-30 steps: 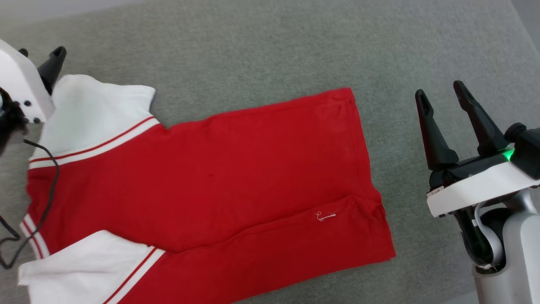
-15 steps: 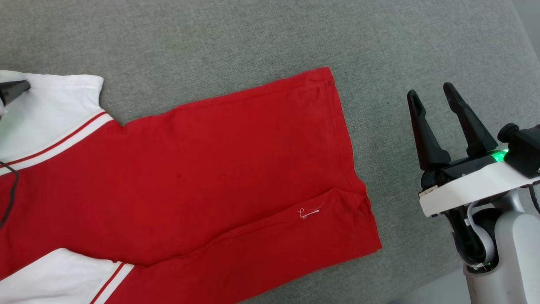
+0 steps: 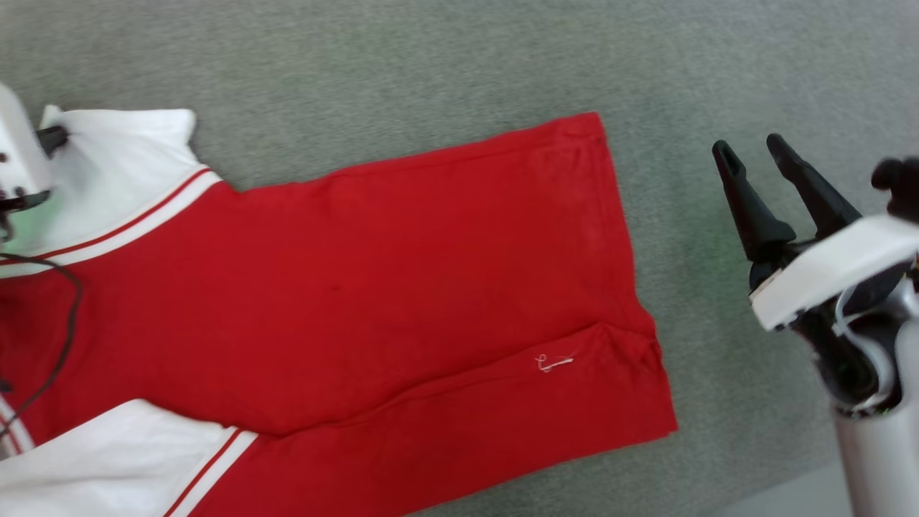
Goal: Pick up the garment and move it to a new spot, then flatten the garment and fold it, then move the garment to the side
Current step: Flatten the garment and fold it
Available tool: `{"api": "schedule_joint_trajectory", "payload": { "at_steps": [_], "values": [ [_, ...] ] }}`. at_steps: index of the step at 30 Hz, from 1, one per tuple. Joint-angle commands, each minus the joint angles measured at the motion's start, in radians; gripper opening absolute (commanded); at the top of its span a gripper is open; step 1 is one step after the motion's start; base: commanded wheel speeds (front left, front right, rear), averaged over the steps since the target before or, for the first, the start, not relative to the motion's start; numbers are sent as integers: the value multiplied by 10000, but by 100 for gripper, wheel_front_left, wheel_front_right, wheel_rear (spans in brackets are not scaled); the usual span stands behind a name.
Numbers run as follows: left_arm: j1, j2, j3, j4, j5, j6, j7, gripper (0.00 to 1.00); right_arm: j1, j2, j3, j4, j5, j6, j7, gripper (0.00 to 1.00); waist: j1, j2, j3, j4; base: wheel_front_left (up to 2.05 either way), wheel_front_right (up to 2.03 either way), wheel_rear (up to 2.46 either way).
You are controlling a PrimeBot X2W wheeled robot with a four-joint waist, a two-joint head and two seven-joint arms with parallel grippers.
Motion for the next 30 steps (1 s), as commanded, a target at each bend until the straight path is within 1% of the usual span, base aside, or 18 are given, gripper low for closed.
{"api": "schedule_joint_trajectory", "payload": {
  "at_steps": [1, 4, 7, 9, 14, 19, 21, 22, 23, 24, 25, 27, 30],
  "values": [
    [608, -430, -523, 264, 11, -111, 201, 0, -252, -133, -21, 149, 94, -4, 259, 100, 0, 0, -157, 231, 0, 0, 0],
    [30, -620, -557, 178, 265, -421, -187, 0, -866, -555, 127, 783, 387, -4, 1805, 100, 0, 0, -313, 653, 0, 0, 0],
    [-490, -784, -730, 42, 637, -729, -508, 0, -1372, -957, 295, 1389, 584, -4, 3126, 100, 0, 0, -445, 1124, 0, 0, 0],
    [-743, -892, -866, -39, 840, -935, -681, 0, -1749, -1009, 470, 1650, 732, -4, 3754, 100, 0, 0, -486, 1386, 0, 0, 0],
    [-1004, -1196, -1089, -223, 1166, -1269, -1148, 0, -2460, -1156, 827, 2325, 860, -4, 4708, 100, 0, 0, -429, 1892, 0, 0, 0],
    [-1170, -1241, -1197, -405, 1448, -1359, -1487, 0, -3067, -1242, 1182, 3184, 943, -4, 5321, 100, 0, 0, -201, 2195, 0, 0, 0],
    [-1162, -1267, -1230, -441, 1504, -1370, -1562, 0, -3137, -1271, 1387, 3686, 777, -12, 5649, 100, 0, 0, -140, 2260, 0, 0, 0],
    [-1165, -1270, -1241, -469, 1539, -1358, -1599, 0, -3124, -1237, 1500, 3919, 736, -10, 5815, 96, 0, 0, -127, 2277, 0, 0, 0],
    [-1154, -1275, -1249, -486, 1545, -1368, -1631, 0, -3121, -1179, 1591, 4102, 747, -10, 5949, 46, 0, 0, -120, 2294, 0, 0, 0],
    [-1148, -1284, -1256, -507, 1548, -1381, -1669, 0, -3132, -1145, 1656, 4265, 765, -10, 6047, 20, 0, 0, -112, 2310, 0, 0, 0],
    [-1141, -1300, -1267, -519, 1548, -1391, -1700, 0, -3152, -1119, 1707, 4409, 785, -10, 6141, 0, 0, 0, -110, 2324, 0, 0, 0],
    [-1092, -1324, -1201, -521, 1513, -1354, -1831, 0, -3210, -1080, 1793, 4549, 829, -9, 6201, 0, 0, 0, -128, 2339, 0, 0, 0],
    [-921, -1280, -1123, -493, 1484, -1306, -2022, 0, -3413, -1125, 1812, 4473, 889, -9, 5932, 0, 0, 0, -273, 2333, 0, 0, 0]
  ]
}}
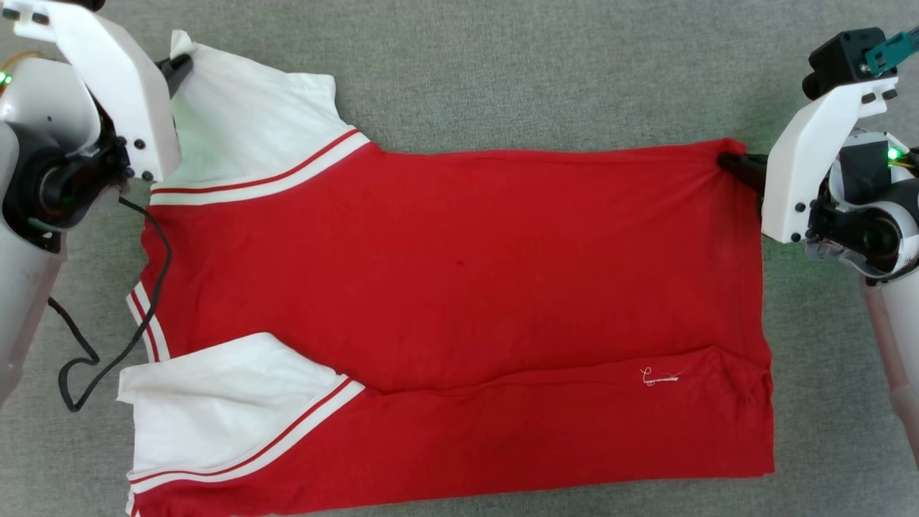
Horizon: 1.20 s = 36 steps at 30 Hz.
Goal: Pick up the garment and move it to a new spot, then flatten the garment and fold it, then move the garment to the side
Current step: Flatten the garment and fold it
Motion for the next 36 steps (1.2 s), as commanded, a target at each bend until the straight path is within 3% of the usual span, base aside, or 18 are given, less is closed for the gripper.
{"api": "schedule_joint_trajectory", "payload": {
  "at_steps": [1, 8, 13, 21, 28, 30, 32, 33, 34, 36],
  "values": [
    [225, 29, 118, 21, -85, 52, -181, 0, 327, 93, 249, 259, 30, -14, -100, 0, 0, 0, -177, -6, 0, 0, 0],
    [1520, 82, 551, -99, -481, 192, -1280, 0, 661, -342, 270, -602, -68, -11, -1096, 0, 0, 0, -1330, 44, 0, 0, 0],
    [3417, 236, 1137, -616, -1061, 631, -2326, 0, 1785, -509, 166, -1099, -140, -13, -1361, 0, 0, 0, -2375, 206, 0, 0, 0],
    [7217, 238, 1808, -1885, -2002, 1548, -3624, 0, 4060, -306, -386, -1382, -152, -13, -1579, 0, 0, 0, -3592, 599, 0, 0, 0],
    [9309, -168, 1701, -2183, -2637, 1829, -3909, 0, 5308, -45, -978, -1112, -372, -13, -2002, 0, 0, 0, -3972, 672, 0, 0, 0],
    [9761, -344, 1620, -2126, -2807, 1812, -3955, 0, 5612, 110, -1152, -968, -370, -13, -2158, 26, 0, 0, -4072, 649, 0, 0, 0],
    [10034, -496, 1552, -2028, -2864, 1751, -4060, 0, 5939, 232, -1262, -849, -447, -13, -2196, 100, 0, 0, -4142, 625, 0, 0, 0],
    [10136, -580, 1525, -1979, -2869, 1729, -4139, 19, 6064, 279, -1310, -793, -407, -13, -2229, 100, 0, 0, -4182, 609, 0, 0, 0],
    [10208, -636, 1514, -1908, -2811, 1743, -4260, 100, 6190, 344, -1338, -760, -352, -13, -2261, 100, 0, 0, -4220, 585, 0, 0, 0],
    [10219, -810, 1498, -1850, -2753, 1742, -4486, 100, 6359, 408, -1422, -762, -316, -11, -2379, 100, 0, 0, -4287, 551, 0, 0, 0]
  ]
}}
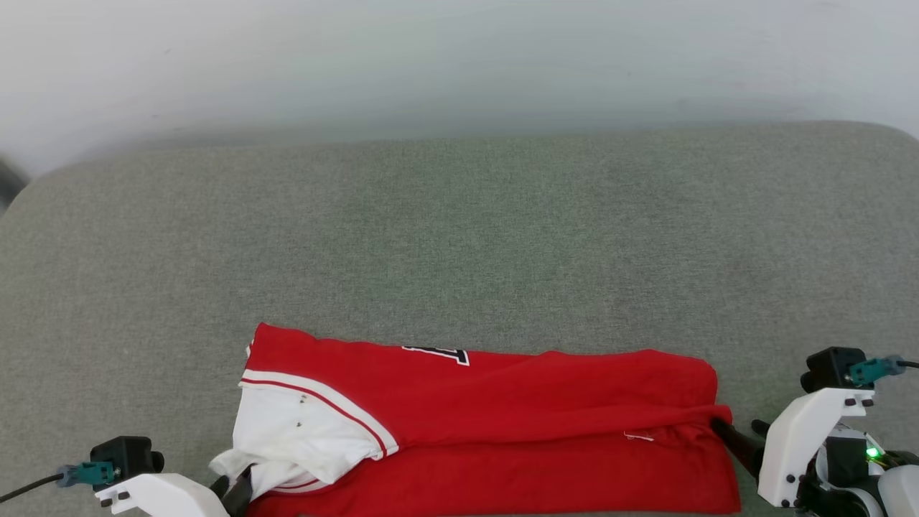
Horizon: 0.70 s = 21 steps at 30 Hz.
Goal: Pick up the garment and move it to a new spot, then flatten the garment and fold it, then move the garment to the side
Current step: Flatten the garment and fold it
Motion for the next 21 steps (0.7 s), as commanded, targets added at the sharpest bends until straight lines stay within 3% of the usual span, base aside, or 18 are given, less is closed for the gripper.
{"api": "schedule_joint_trajectory", "payload": {
  "at_steps": [1, 10, 21],
  "values": [
    [29, -73, -42, 35, 146, 15, -185, 100, 172, 52, -98, -86, 116, -8, -122, 100, 1, 0, -81, -42, 0, 0, 0],
    [-752, 67, 295, -630, 1480, 327, -1923, 100, 705, -443, -1122, -2151, -24, -8, 3, 100, 1, 0, -548, -165, 0, 0, 0],
    [-1229, -568, 50, -1893, 3679, 959, -4183, 100, 1192, -116, -2997, -3867, -607, -9, 2286, 100, 1, 0, -921, 194, 0, 0, 0]
  ]
}}
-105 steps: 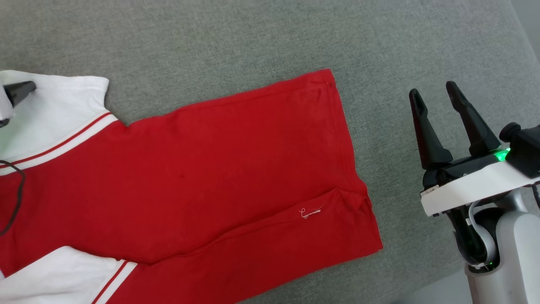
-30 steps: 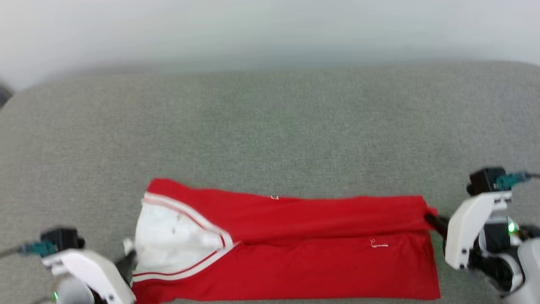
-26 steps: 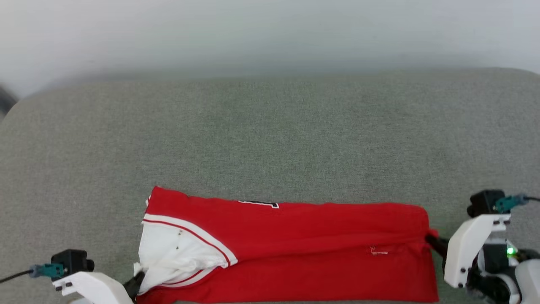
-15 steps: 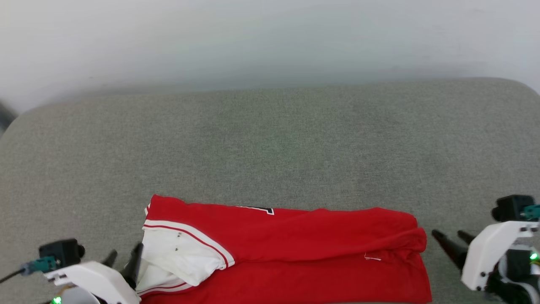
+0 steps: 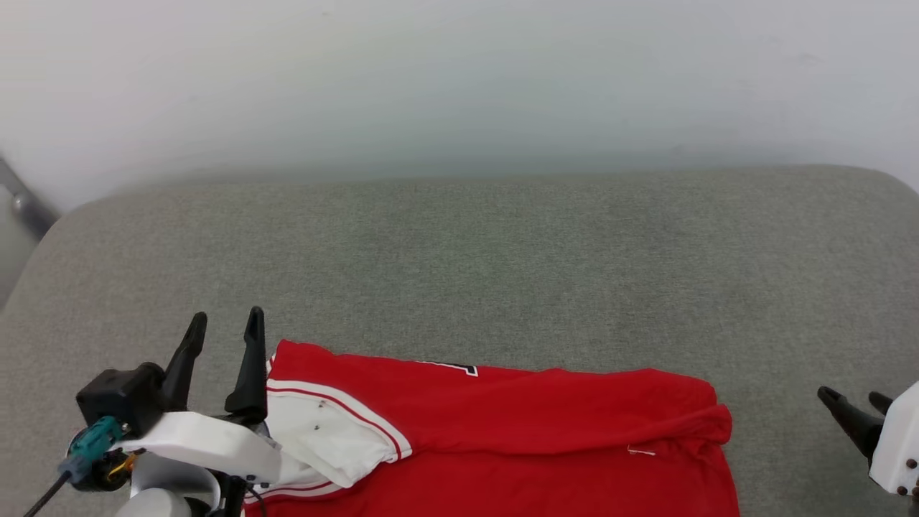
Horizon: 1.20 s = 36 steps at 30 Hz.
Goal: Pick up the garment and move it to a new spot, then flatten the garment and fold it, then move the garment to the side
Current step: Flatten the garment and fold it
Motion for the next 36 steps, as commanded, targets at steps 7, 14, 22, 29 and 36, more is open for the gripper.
{"api": "schedule_joint_trajectory", "payload": {
  "at_steps": [7, 14, 22, 29, 36],
  "values": [
    [-175, -608, -207, -496, 1515, 61, -331, 100, 355, 772, -187, 260, -103, -8, 697, 100, 1, -1, 473, 829, 0, 0, 0],
    [-380, -898, -273, -701, 2139, -92, -357, 100, -147, 1273, -226, 914, 63, -8, 577, 100, 1, -1, 1148, 1459, 0, 0, 0],
    [-626, -1239, -188, -607, 2393, -291, -352, 100, -227, 1545, 178, 2451, 362, -8, 780, 100, 1, -1, 1662, 1784, 0, 0, 0],
    [-557, -1258, -34, -496, 2593, -435, -353, 100, -185, 1764, 849, 3131, 733, -3, 1034, 0, 1, -1, 1642, 1662, 0, 0, 0],
    [-321, -1073, 23, -425, 2599, -324, -290, 100, -651, 1278, 952, 2967, 760, -6, 537, 0, 1, -1, 1104, 1446, 0, 0, 0]
  ]
}}
